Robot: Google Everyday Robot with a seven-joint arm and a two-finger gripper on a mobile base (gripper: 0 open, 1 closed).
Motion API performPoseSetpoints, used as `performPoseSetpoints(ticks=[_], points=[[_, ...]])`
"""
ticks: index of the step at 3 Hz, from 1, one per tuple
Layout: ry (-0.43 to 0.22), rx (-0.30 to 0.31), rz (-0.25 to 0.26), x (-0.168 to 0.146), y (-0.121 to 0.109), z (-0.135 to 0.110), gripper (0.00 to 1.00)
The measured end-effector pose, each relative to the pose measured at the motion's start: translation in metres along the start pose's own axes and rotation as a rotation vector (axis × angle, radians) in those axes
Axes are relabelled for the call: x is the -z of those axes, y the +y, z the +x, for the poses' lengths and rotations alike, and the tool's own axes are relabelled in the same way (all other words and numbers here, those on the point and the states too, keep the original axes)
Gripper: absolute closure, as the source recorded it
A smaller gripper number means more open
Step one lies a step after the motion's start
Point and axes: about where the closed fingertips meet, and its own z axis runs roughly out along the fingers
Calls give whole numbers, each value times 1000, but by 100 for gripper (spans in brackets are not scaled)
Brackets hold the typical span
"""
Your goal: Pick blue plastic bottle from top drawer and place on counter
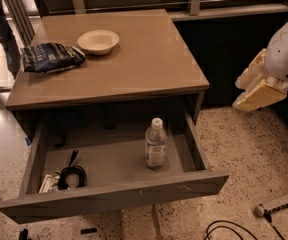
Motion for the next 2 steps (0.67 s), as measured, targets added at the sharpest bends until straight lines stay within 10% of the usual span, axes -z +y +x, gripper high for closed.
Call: performPoseSetpoints(ticks=[2], points=[[-187,-68,-52,-78,-6,-12,100]])
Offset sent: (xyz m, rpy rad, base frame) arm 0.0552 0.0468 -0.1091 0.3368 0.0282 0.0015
